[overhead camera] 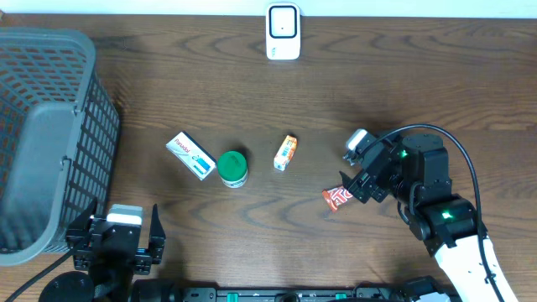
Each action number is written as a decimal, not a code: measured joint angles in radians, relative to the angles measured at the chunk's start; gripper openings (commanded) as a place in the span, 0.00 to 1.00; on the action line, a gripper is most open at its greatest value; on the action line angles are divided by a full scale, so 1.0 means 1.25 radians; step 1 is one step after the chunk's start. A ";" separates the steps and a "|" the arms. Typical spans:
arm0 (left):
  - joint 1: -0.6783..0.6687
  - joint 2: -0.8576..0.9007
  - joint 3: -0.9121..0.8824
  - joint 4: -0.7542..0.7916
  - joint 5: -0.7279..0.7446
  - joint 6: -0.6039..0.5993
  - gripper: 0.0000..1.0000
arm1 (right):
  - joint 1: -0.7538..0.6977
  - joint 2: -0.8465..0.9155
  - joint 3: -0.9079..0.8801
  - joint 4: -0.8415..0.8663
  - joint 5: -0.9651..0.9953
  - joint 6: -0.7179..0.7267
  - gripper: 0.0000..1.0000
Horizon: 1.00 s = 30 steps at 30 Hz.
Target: Scan the item barcode
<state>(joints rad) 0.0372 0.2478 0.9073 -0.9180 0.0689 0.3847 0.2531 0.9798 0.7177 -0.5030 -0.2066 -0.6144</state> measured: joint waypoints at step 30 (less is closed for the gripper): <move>0.000 0.000 0.000 0.000 0.000 0.000 0.86 | 0.078 -0.034 -0.106 -0.053 -0.026 -0.002 0.92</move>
<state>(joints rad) 0.0372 0.2478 0.9073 -0.9180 0.0689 0.3847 0.3511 0.9379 0.5850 -0.5694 -0.2390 -0.6167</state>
